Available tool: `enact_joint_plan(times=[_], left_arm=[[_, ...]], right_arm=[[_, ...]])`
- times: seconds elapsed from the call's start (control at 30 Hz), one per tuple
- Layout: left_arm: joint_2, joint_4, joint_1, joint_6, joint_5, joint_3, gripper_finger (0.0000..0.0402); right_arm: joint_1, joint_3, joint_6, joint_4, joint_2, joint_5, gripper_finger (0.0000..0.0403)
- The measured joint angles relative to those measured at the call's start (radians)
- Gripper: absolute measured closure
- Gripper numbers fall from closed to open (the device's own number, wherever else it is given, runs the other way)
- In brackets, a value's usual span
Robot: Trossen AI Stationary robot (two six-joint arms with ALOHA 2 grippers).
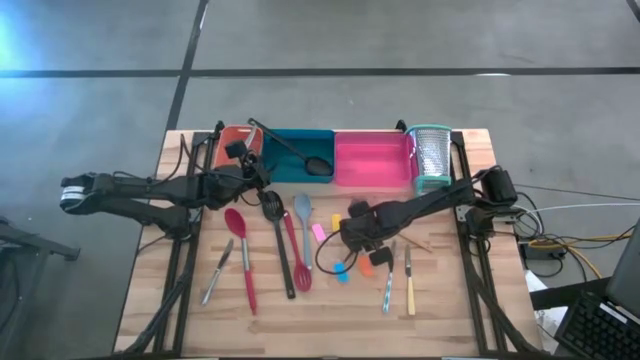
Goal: Pick & Place Kitchen Items
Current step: Put the gold knife into the orange bin
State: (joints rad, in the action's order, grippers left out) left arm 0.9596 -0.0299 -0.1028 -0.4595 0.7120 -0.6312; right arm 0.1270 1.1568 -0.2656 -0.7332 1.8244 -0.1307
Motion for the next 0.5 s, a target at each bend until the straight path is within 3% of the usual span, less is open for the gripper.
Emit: enact_joint_plan(times=[0.5], left_arm=[[0.000, 0.000, 0.000, 0.000, 0.000, 0.000, 0.0268]], right_arm=[[-0.028, -0.025, -0.001, 0.018, 0.000, 0.004, 0.0284]])
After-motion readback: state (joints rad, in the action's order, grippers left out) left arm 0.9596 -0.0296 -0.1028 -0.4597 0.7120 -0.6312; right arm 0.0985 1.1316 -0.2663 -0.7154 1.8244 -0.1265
